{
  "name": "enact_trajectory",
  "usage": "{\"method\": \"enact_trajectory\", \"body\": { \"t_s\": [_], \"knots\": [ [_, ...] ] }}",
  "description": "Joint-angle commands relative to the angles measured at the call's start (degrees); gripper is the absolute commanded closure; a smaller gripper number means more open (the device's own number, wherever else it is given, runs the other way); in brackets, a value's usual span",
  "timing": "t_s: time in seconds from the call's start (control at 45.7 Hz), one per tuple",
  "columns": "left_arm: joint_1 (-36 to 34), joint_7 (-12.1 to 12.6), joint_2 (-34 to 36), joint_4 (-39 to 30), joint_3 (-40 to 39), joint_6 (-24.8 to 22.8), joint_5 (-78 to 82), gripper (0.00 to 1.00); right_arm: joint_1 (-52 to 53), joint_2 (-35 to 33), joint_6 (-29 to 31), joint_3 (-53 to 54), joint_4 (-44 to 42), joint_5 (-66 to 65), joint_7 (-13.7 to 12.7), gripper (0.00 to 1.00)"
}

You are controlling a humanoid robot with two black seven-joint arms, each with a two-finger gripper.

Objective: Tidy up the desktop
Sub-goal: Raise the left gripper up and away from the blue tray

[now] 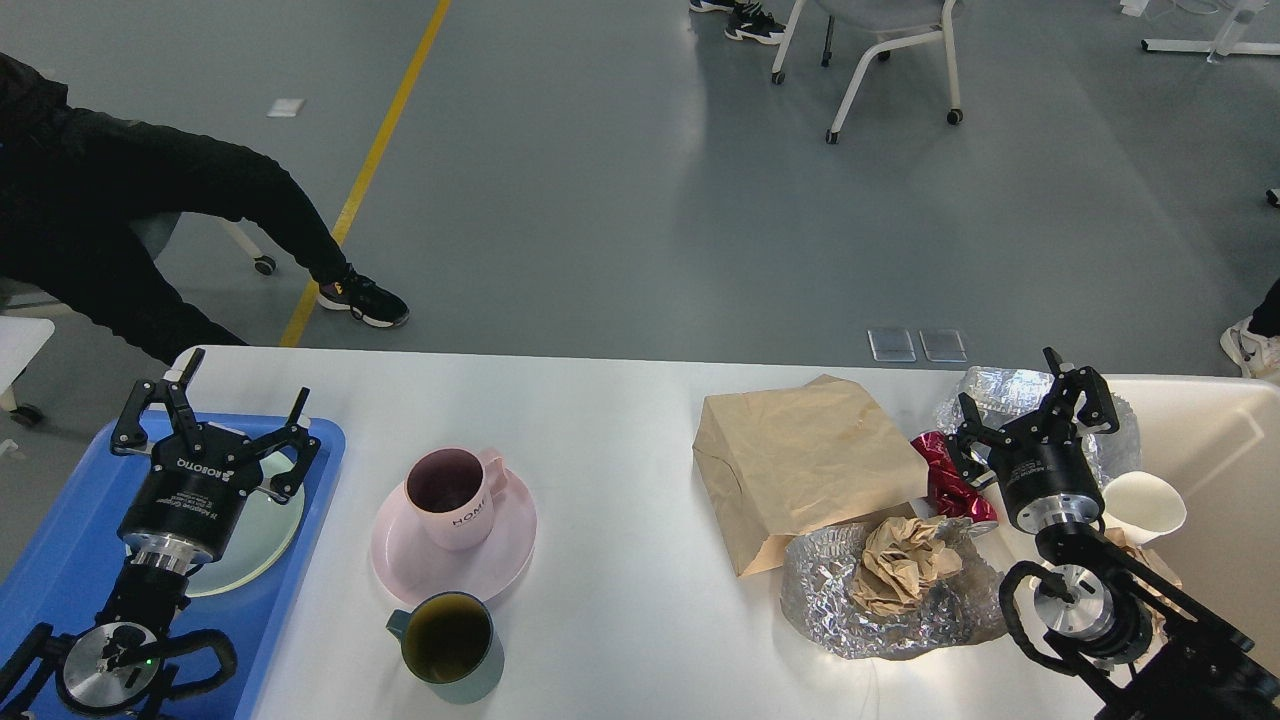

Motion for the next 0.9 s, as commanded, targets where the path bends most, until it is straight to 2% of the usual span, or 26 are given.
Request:
{"method": "enact_trajectory", "body": {
  "t_s": [0.0, 0.328, 0.482, 0.569, 0.635, 0.722, 0.876],
  "knots": [
    [0.2, -0.1, 0.4, 0.2, -0.2, -0.1, -0.2, 0.04, 0.0, 0.0, 0.0, 0.0, 0.0, 0.1, -0.1, 0.0],
    [-0.3, 0.5, 3.1, 1.6, 0.5, 0.7, 0.3, 0.04, 0.0, 0.0, 0.0, 0.0, -0.1, 0.1, 0.0, 0.0],
    [-0.8, -0.3, 8.5, 1.8, 0.9, 0.7, -0.4, 0.04, 0.0, 0.0, 0.0, 0.0, -0.1, 0.0, -0.1, 0.0],
    [-2.8, -0.3, 16.5, 3.2, 3.0, 0.9, -0.6, 0.04, 0.0, 0.0, 0.0, 0.0, -0.1, 0.0, 0.0, 0.0],
    [-6.3, -0.3, 22.1, 6.4, 8.5, 0.7, -0.6, 0.04, 0.0, 0.0, 0.0, 0.0, -0.1, 0.0, -0.1, 0.0],
    [-14.8, 0.4, 26.6, 11.5, 19.0, 0.7, -0.6, 0.04, 0.0, 0.0, 0.0, 0.0, -0.1, 0.0, -0.1, 0.0],
    [-31.2, 0.5, 36.6, 14.2, 46.0, -0.1, -0.6, 0.04, 0.0, 0.0, 0.0, 0.0, -0.1, 0.0, -0.1, 0.0]
  ]
}}
